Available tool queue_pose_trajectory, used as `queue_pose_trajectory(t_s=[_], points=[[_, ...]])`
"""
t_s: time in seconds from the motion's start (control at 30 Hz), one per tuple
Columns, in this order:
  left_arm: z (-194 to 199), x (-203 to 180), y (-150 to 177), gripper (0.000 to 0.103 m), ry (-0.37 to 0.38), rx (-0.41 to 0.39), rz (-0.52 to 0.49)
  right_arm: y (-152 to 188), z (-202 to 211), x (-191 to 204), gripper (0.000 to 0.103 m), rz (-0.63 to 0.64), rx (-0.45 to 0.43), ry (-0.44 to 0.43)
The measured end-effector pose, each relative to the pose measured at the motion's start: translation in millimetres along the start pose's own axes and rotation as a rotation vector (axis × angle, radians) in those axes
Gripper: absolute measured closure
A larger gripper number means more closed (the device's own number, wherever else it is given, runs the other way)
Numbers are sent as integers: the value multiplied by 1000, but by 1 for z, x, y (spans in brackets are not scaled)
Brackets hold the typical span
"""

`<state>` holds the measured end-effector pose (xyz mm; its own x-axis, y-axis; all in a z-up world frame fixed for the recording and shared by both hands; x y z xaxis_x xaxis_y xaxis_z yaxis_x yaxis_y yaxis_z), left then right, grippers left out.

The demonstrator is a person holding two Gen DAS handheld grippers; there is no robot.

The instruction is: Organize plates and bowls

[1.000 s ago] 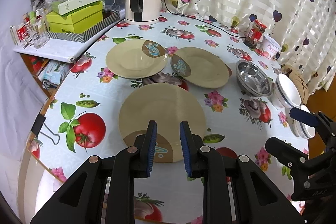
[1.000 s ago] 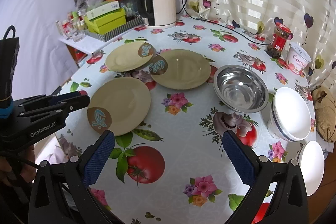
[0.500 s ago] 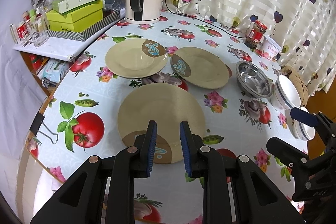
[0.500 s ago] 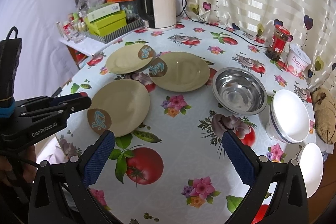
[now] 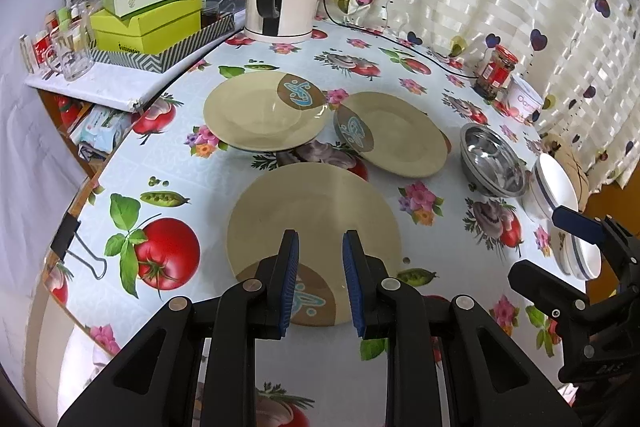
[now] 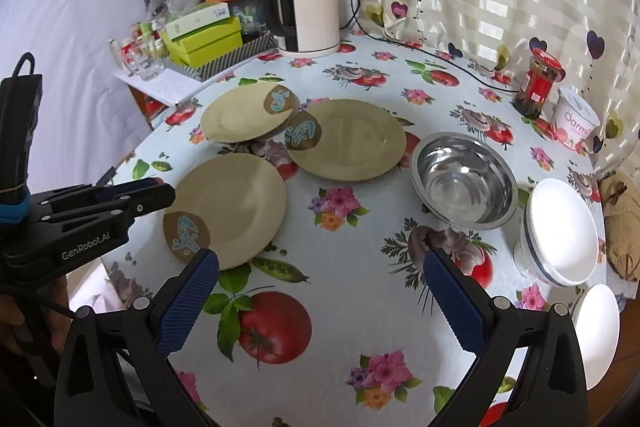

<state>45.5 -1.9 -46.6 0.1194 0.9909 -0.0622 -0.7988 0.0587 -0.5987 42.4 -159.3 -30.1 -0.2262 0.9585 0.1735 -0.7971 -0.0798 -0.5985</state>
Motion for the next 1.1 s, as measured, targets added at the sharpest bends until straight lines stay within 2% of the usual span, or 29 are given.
queue_pose_trajectory(t_s=[0.3,0.5,0.8,1.1], points=[[-13,10,-4,79,34,27,38,-15,-16,8,0,29,8,-19],[-20,26,-12,79,31,17,69,-26,-30,15,0,50,27,-46],[-30,56,-29,79,-32,-1,100,-50,-58,34,0,91,65,-87],[-45,85,-45,79,-24,-14,139,-86,-86,49,0,117,76,-128]])
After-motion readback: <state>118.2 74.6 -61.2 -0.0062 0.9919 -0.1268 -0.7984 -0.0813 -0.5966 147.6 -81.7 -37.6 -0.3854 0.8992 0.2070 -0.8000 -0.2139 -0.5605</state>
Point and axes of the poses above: each gripper's, at about its wrist camera, not at the fingertips, and z roughly against the way its jaws point, x to its left, y to its underside, the point moved 5 cm from there along -z, roughly the way its jaws point, and after that the axes turned 11 degrees about -z, right-handed, at the moved point
